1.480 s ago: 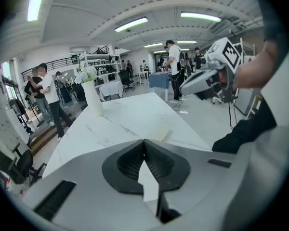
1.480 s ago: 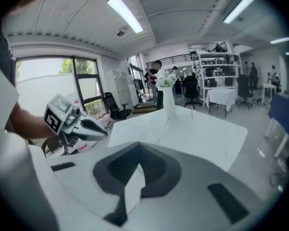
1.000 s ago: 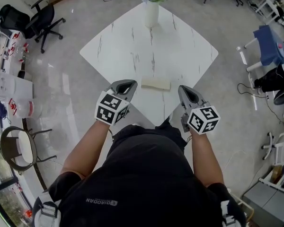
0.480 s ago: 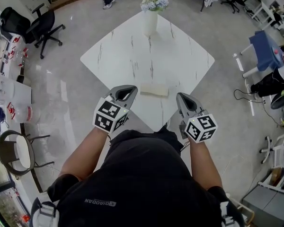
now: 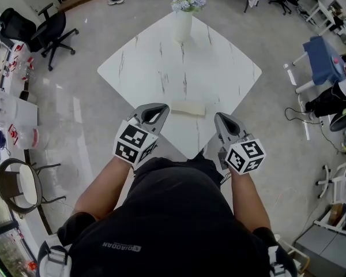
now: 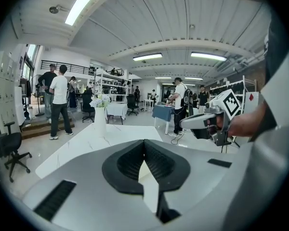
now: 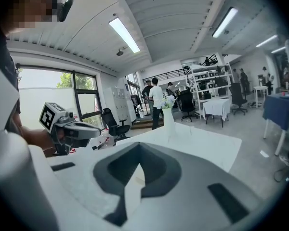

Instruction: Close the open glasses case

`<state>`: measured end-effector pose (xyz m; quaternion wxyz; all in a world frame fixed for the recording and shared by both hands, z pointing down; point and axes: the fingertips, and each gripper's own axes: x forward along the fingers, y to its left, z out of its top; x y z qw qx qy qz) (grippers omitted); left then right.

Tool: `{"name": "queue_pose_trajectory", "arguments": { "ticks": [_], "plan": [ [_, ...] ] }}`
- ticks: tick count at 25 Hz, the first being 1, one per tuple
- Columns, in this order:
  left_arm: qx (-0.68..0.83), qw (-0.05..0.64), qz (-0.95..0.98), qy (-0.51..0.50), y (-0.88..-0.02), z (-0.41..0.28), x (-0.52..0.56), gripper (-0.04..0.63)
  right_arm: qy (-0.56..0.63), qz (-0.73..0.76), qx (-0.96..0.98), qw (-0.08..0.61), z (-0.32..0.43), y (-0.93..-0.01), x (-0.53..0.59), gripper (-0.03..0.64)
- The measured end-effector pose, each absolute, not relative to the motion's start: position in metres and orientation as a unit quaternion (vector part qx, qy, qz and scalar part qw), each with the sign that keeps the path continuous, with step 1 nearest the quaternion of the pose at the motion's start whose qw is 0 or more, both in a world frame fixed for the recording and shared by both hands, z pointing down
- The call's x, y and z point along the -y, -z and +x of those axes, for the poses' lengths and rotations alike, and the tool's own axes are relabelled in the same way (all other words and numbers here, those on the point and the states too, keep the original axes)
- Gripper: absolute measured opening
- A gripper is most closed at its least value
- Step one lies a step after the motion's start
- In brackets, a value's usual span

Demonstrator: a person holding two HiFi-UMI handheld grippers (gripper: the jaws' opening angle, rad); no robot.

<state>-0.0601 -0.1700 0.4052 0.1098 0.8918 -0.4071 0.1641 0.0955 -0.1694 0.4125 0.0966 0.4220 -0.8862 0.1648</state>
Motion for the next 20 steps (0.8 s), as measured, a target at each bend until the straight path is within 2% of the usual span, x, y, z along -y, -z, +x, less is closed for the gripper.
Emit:
{"name": "queue_pose_trajectory", "arguments": {
  "ticks": [9, 20],
  "plan": [
    [0.411, 0.088, 0.889, -0.181, -0.4078, -0.0589, 0.1715, 0.003, -0.158, 0.418, 0.889, 0.102, 0.0948, -0.4141, 0.1723, 0.002],
    [0.416, 0.109, 0.887, -0.168, -0.4061, -0.0614, 0.1752, 0.004, -0.158, 0.410, 0.892, 0.105, 0.0897, -0.4168, 0.1747, 0.002]
  ]
}}
